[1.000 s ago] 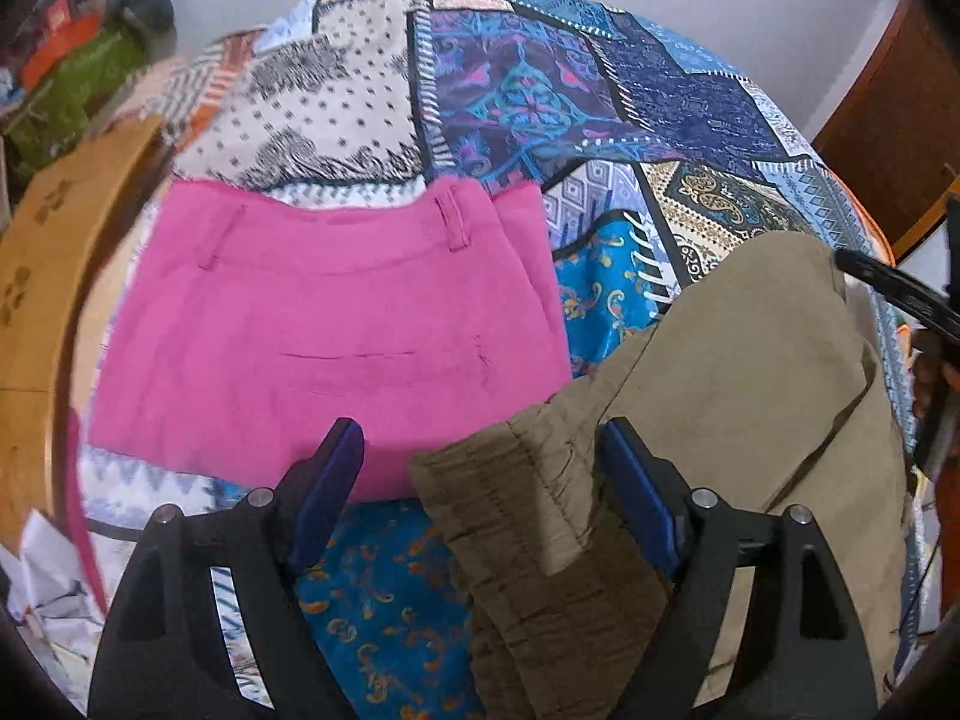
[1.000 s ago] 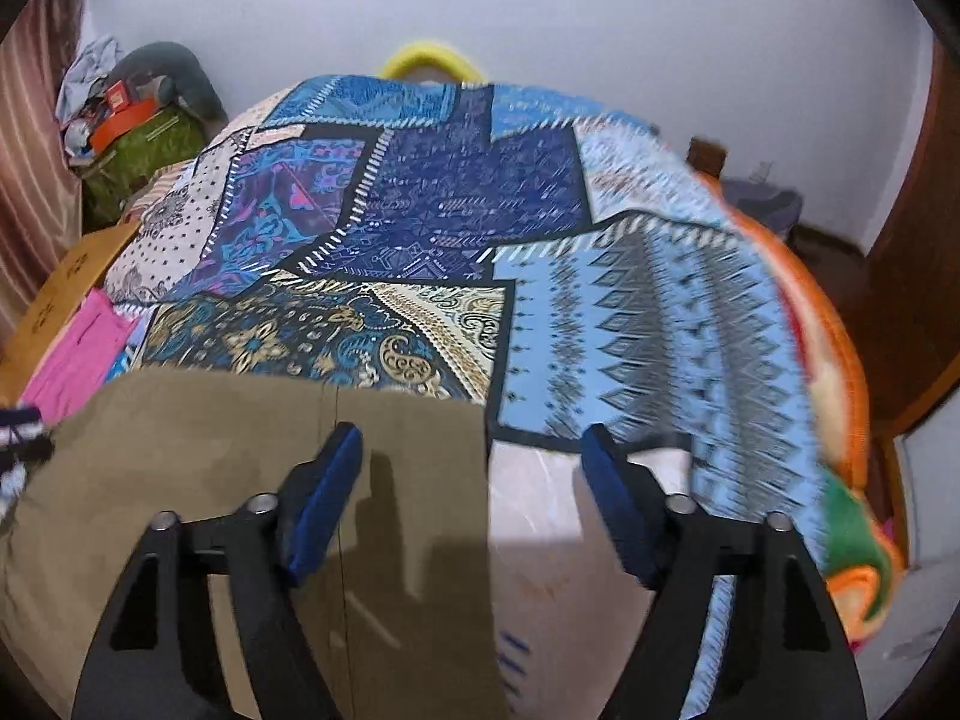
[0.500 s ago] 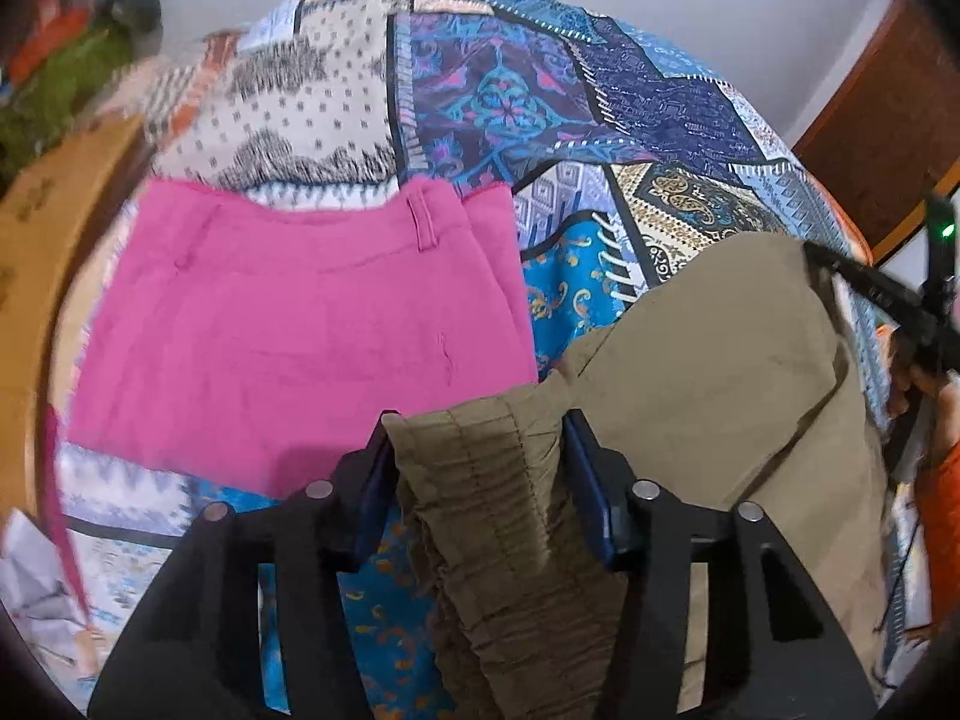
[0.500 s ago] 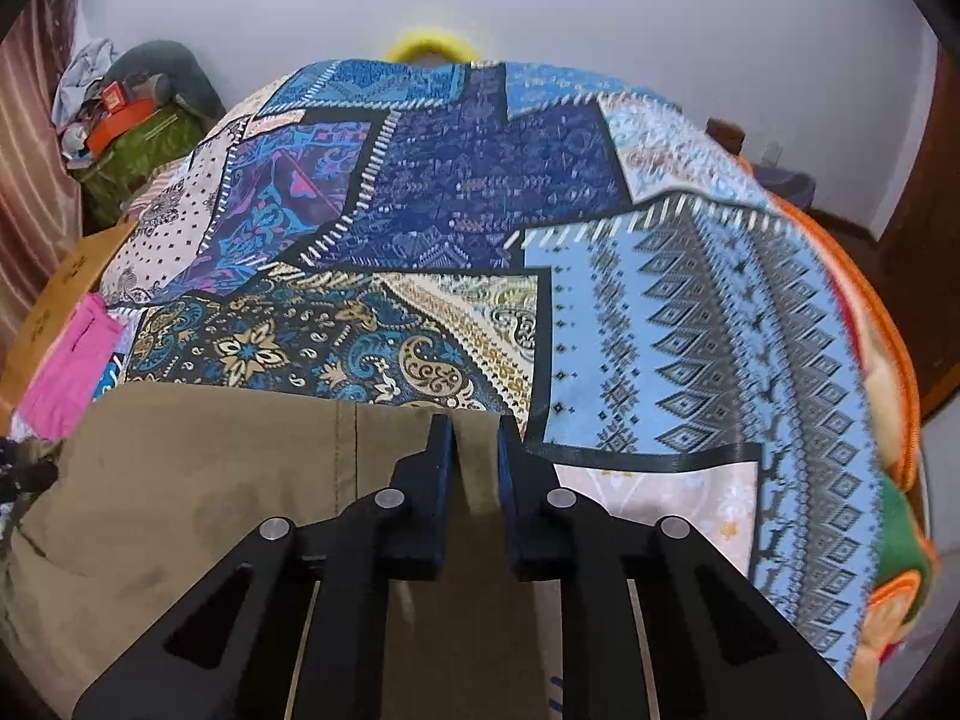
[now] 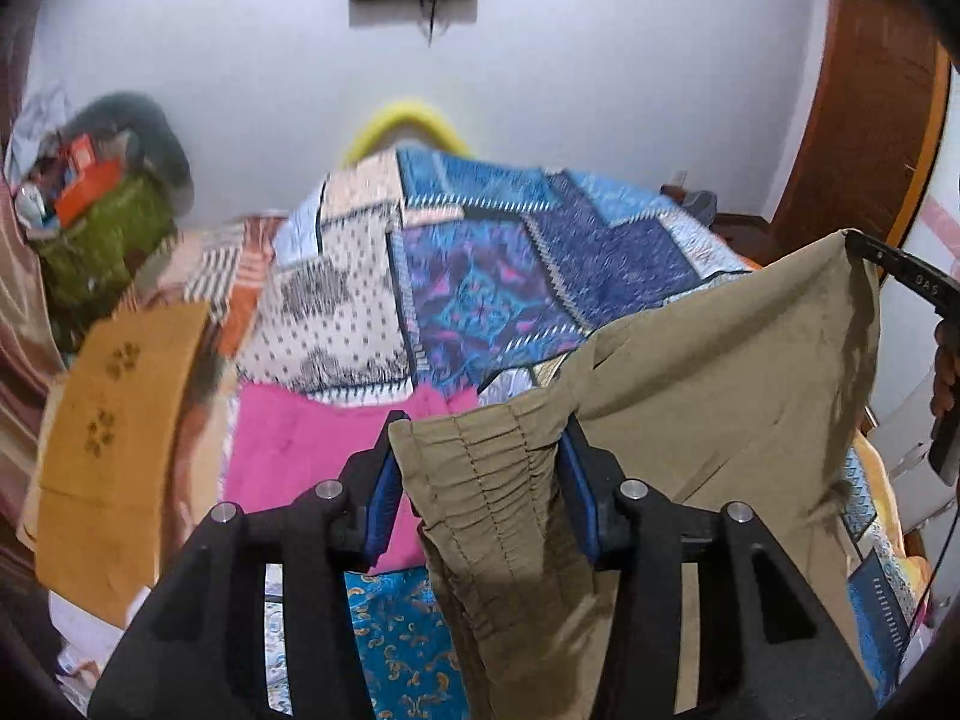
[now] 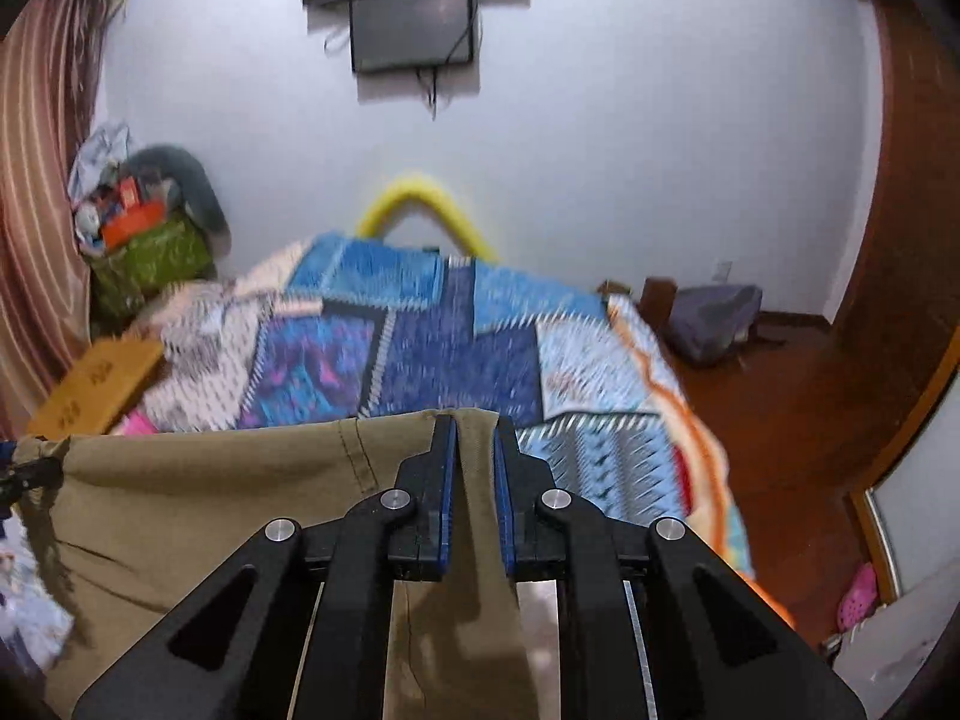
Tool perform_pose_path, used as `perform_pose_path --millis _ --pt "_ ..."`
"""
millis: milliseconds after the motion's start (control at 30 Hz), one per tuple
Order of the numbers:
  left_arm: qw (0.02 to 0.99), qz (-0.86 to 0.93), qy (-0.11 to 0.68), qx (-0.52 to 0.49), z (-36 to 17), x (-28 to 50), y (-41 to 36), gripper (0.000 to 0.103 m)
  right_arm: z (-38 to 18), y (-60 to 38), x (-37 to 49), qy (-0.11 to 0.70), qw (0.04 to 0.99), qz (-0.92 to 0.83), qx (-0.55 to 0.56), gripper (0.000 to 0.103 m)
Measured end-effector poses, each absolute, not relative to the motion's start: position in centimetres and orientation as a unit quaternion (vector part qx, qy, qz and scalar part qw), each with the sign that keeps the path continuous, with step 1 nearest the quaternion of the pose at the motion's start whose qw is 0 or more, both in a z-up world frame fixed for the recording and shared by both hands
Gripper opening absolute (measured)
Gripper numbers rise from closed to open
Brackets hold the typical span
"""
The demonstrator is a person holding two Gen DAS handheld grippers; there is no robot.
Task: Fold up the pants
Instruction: 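Lift the olive pants with both tools and stretch them out in the air, then lay the pants flat on the quilt with both tools and release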
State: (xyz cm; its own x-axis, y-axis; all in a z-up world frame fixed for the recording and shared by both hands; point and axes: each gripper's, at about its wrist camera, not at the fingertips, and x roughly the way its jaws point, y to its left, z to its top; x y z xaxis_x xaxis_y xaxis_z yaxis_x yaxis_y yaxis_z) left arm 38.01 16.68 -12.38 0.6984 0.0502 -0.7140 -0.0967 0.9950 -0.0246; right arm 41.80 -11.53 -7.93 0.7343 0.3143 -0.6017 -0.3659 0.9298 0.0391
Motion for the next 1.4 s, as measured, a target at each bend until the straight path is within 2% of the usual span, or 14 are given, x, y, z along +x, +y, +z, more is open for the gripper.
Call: perform_pose_path --millis 133,433,1100,1167,1267,1400 --pt "0.926 0.031 0.377 -0.018 -10.8 35.6 15.4 0.047 -5.5 -13.3 38.7 0.301 0.934 0.191 -0.032 0.010" --pt "0.925 0.004 0.379 0.016 -11.2 28.9 12.7 0.047 -6.0 -16.8 30.6 0.308 0.928 0.211 -0.015 0.010" --pt "0.897 -0.031 0.442 0.011 -19.3 17.5 11.8 0.050 -16.6 -19.8 16.4 0.418 0.877 0.234 0.032 0.011" --pt "0.892 -0.030 0.450 0.013 -20.1 16.6 11.7 0.050 -17.8 -19.8 15.6 0.433 0.872 0.228 0.026 0.015" --pt "0.883 -0.021 0.469 0.018 -21.3 15.5 11.7 0.050 -18.9 -19.7 14.4 0.448 0.867 0.219 0.010 0.015" --pt "0.881 -0.009 0.473 0.019 -21.4 14.1 11.8 0.051 -19.2 -19.8 13.1 0.463 0.861 0.210 -0.011 0.020"
